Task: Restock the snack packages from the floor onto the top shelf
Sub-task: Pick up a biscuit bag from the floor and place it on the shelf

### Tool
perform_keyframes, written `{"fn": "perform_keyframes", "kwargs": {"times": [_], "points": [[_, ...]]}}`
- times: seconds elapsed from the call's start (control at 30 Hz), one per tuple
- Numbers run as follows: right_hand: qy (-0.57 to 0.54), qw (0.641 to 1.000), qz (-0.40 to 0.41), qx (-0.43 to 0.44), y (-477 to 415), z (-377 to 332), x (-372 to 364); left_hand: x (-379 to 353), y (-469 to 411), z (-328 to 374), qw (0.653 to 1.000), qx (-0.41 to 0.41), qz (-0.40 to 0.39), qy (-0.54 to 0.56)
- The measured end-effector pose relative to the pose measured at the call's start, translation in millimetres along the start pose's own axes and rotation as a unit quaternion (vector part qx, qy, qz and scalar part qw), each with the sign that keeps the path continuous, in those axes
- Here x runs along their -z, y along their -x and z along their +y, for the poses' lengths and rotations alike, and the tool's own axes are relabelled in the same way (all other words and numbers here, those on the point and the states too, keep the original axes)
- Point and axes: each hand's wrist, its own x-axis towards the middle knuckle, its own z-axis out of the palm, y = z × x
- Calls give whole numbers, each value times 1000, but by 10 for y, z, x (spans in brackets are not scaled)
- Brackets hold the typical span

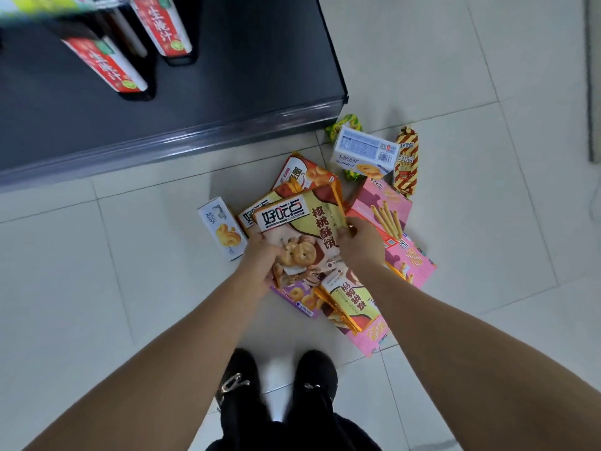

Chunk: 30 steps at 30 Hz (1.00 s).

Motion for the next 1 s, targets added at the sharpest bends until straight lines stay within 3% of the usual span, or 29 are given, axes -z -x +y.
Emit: {"fn": "perform_keyframes", "kwargs": {"times": [0.17, 0.37, 0.6, 0.8, 1.0], "points": [[-49, 997, 40, 34, 561, -615, 598, 231, 878, 516, 998, -49, 48, 6], [-64, 992, 30, 100, 1248, -1440, 1306, 620, 1980, 1057, 990, -121, 65, 11], [-46, 977, 10, 210, 2093, -2330, 1883, 1145, 3134, 1452, 971, -173, 157, 55], [-38, 947, 12, 319, 2803, -2931, 2109, 1619, 3916, 1505, 945, -210, 203, 150], [-25, 913, -28, 407, 3616, -3488, 2084, 2242, 4794, 1362, 895, -241, 298, 228]]}}
